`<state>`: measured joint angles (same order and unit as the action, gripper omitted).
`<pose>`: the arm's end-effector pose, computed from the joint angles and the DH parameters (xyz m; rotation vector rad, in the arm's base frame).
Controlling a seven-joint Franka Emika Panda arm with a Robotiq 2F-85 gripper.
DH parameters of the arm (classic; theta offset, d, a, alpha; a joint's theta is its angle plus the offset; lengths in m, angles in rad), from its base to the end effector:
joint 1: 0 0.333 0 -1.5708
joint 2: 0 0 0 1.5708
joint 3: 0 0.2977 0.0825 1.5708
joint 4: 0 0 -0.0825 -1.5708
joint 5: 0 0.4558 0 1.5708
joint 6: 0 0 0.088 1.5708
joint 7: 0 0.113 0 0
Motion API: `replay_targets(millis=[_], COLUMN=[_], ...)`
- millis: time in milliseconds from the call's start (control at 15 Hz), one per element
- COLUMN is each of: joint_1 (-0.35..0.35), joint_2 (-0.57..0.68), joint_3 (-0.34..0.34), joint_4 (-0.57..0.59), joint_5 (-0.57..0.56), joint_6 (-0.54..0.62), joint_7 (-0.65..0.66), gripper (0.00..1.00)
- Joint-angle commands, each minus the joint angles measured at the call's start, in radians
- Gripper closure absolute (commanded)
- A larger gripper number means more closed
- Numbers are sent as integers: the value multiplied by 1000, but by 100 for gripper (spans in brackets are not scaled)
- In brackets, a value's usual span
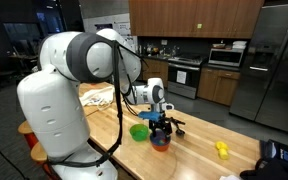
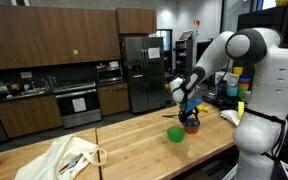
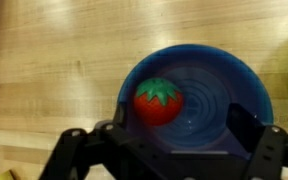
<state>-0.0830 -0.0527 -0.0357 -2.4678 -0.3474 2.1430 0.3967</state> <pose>0.4823 -0.0735 0.2181 2.7975 -0.4024 -0.3284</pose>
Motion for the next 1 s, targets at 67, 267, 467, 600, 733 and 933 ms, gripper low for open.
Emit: replay_targets(millis=[67,267,467,600,733,933], joint_1=[1,3,6,6,8,12], joint_2=[54,55,42,37,30,26], joint_3=[-10,-14,-13,-12,-11,-8], joint_4=[45,55,55,50,41,26], joint_5=[2,8,12,9,5,-2], joint_6=[-7,-11,-12,-8,-3,8], joint_7=[-6,-11,-15,-10,-9,-1], gripper=[0,0,0,0,0,0])
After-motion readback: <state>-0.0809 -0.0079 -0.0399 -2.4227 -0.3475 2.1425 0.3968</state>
